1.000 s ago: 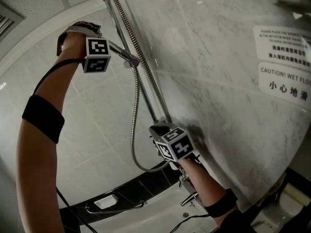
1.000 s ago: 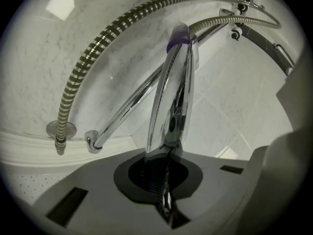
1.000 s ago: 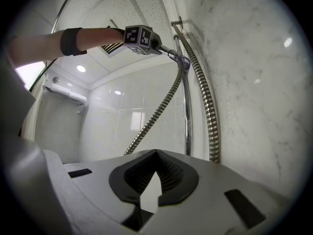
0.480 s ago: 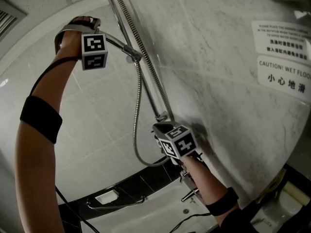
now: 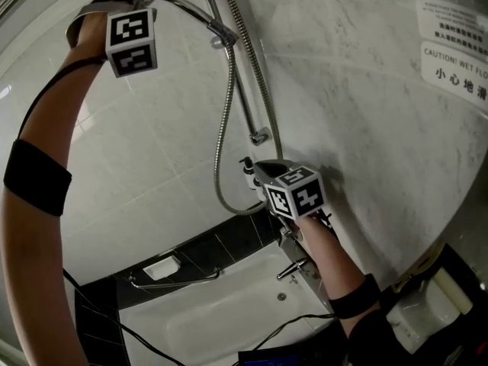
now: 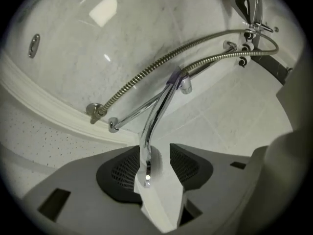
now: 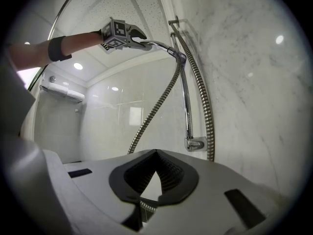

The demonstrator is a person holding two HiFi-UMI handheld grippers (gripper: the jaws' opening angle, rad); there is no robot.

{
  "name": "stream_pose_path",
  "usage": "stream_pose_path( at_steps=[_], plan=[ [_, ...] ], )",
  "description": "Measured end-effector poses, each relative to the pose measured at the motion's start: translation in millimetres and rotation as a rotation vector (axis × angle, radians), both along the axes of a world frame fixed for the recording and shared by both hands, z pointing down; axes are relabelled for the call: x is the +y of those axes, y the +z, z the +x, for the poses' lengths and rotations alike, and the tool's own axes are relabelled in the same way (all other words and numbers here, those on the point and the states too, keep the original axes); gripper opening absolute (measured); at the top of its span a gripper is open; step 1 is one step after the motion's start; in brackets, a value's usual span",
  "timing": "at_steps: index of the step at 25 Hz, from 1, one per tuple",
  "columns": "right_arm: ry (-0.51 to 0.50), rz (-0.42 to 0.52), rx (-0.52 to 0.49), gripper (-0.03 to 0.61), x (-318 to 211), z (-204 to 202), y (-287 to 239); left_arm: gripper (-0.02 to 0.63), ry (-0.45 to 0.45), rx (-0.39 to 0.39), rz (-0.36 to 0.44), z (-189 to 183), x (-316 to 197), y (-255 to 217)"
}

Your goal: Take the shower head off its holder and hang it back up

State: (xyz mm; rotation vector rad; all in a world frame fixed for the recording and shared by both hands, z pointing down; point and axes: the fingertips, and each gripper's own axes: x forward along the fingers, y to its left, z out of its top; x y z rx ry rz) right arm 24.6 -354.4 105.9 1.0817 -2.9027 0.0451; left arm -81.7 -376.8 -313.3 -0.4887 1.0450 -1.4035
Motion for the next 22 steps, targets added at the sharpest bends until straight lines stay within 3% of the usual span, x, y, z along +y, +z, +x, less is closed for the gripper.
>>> stream_pose_path(
  at_steps=[2,4,7,10,14,22],
  plan=[
    [-0.001,-0.006,0.003,0.017,10,1,7,0.167,0.022,0.048,0.000,-14,15,11],
    [-0.009,-0.017,0.014,0.017,24,2,18,0.102,0.042,0.105,0.001,-30,36,33],
    [-0.025,-0.012,0.030,0.017,42,-1,29,0.000,0.100,0.258,-0.011,-51,76,77],
    [-0.032,0.006,0.054,0.017,56,-8,42,0.000,0.151,0.404,-0.105,-79,98,142],
    [-0.054,-0.001,0.095,0.017,74,-23,73,0.000,0.195,0.695,-0.167,-126,137,234],
    [-0.122,-0.082,0.138,0.017,102,-71,143,0.000,0.147,1.315,-0.186,-219,213,421]
  ],
)
